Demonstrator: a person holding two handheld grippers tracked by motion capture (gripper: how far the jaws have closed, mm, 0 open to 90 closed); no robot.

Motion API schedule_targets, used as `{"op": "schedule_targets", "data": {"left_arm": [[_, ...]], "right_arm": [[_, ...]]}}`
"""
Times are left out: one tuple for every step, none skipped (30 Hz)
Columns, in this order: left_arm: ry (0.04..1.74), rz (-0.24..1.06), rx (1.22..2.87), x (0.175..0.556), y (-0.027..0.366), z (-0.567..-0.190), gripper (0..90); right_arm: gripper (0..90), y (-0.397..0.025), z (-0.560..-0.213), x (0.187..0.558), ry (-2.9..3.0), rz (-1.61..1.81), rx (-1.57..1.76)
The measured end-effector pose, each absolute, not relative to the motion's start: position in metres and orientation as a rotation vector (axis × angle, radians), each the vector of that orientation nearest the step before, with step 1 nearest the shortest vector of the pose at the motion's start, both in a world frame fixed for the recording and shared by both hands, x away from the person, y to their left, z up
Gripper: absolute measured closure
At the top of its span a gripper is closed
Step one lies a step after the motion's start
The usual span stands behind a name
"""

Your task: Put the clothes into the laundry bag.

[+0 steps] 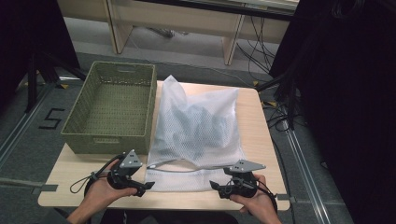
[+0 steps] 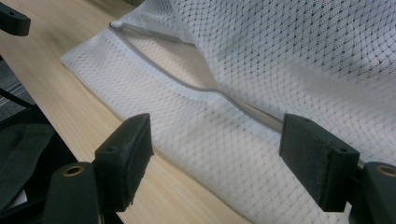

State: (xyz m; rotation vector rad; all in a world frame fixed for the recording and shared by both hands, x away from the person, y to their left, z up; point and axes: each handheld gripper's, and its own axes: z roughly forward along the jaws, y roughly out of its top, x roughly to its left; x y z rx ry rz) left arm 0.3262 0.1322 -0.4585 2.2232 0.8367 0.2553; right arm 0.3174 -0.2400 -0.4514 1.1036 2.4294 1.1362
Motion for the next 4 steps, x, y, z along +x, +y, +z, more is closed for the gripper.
{"op": "schedule_targets", "data": {"left_arm": [[0.835, 0.256, 2.226, 0.3263, 0.1322, -0.4586, 18.8], [0.834, 0.257, 2.226, 0.3263, 0.1321, -0.4587, 18.7], [0.832, 0.259, 2.228, 0.3265, 0.1321, -0.4588, 18.7], [0.828, 0.262, 2.229, 0.3268, 0.1321, -0.4589, 18.7]], "right_arm": [[26.4, -0.2401, -0.4518, 0.3178, 2.431, 1.134, 1.103], [26.4, -0.2401, -0.4521, 0.3178, 2.431, 1.134, 1.102], [26.4, -0.2402, -0.4522, 0.3179, 2.433, 1.131, 1.099], [26.4, -0.2404, -0.4524, 0.3181, 2.431, 1.127, 1.097]]}}
